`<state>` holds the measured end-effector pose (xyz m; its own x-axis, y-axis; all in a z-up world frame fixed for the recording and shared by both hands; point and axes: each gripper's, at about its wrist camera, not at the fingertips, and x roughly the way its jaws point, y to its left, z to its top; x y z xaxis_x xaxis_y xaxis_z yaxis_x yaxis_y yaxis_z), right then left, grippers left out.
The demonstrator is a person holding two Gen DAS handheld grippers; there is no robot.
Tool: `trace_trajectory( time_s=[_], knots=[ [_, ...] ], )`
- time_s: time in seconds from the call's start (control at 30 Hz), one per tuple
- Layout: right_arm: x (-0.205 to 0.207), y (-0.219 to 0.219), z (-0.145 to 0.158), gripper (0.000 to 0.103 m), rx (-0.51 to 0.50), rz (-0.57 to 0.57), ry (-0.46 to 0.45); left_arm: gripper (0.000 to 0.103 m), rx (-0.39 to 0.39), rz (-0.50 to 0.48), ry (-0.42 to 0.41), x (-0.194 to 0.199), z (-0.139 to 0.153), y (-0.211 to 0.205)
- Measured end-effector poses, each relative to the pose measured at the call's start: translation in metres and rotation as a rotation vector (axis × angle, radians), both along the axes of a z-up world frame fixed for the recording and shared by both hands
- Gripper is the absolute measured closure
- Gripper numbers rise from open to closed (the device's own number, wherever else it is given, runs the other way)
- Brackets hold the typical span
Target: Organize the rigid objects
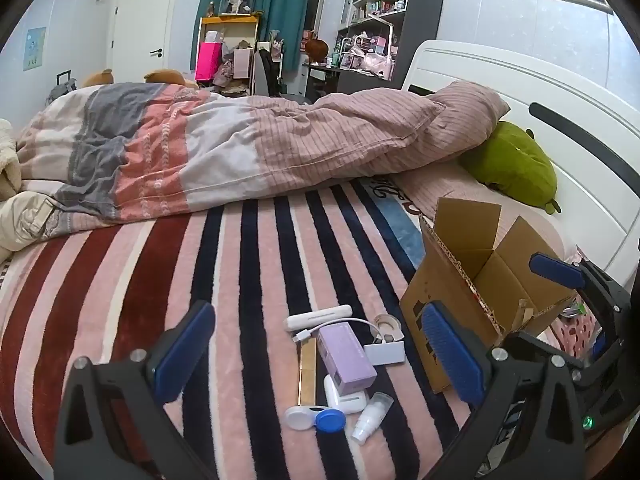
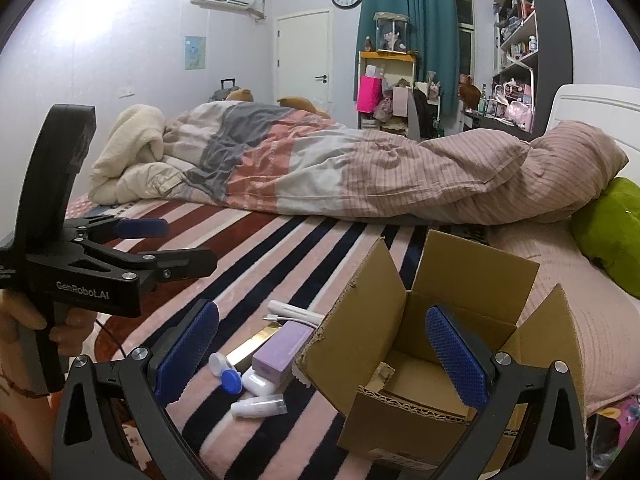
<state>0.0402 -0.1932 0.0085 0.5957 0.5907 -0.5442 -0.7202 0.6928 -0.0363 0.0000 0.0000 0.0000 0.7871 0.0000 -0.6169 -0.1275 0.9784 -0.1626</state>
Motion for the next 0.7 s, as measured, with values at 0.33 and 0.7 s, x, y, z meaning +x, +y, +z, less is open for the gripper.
trace_trajectory(
  time_s=[0.33, 0.7],
  knots=[
    [0.0004, 0.0028, -0.0009, 0.0, -0.004, 0.012, 0.013, 0.001, -0.003, 0.005, -0.002, -0.0046, -0.0015, 0.0057],
    [0.0011, 0.0017, -0.0015, 0.0, 0.0, -0.004, 0.018, 0.001, -0.006, 0.006, 0.004, -0.0001, 0.0, -0.0006]
  ],
)
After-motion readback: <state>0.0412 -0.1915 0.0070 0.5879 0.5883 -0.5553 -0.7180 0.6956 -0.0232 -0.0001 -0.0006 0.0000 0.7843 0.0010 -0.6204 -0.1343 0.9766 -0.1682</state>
